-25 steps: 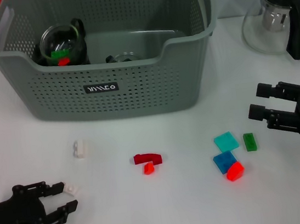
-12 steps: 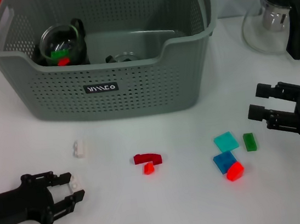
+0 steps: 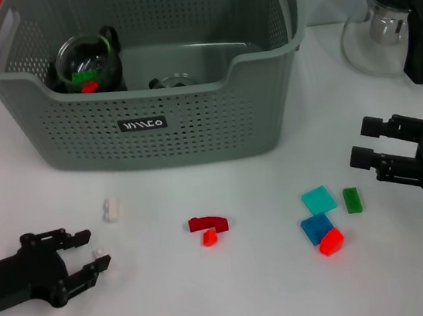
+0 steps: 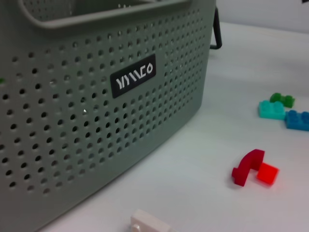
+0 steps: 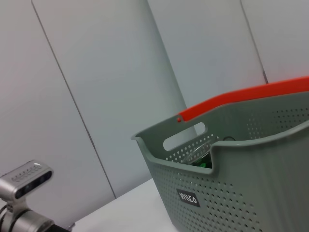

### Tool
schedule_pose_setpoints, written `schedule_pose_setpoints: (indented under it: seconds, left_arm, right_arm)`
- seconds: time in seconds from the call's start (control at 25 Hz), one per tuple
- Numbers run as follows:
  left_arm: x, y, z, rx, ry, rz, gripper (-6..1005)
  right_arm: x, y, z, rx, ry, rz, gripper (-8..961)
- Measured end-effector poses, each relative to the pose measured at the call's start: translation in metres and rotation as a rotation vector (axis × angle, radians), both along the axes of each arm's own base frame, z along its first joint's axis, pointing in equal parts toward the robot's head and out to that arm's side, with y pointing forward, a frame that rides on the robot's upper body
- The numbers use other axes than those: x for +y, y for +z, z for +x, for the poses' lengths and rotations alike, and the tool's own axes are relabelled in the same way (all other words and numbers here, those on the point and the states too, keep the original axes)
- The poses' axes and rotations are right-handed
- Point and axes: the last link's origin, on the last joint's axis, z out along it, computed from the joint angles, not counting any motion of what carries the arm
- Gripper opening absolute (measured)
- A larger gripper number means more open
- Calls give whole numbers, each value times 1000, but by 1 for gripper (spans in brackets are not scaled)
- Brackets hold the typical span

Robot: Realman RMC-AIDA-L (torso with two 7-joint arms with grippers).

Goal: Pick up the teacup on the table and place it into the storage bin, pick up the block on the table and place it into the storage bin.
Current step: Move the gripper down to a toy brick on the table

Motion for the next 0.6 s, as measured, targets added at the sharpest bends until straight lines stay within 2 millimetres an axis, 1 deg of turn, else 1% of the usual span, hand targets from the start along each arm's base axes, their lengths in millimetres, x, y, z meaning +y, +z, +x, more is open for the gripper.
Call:
schedule_pose_setpoints:
  seconds: [0.2,0.6]
  left_arm:
    - [4,-3,1,16,-11,-4,507]
    - [4,-8,2,28,-26,-29,508]
  right_arm:
    - [0,0,-1,2,5,-3,761]
    - [-3,0,1,4,-1,-5,760]
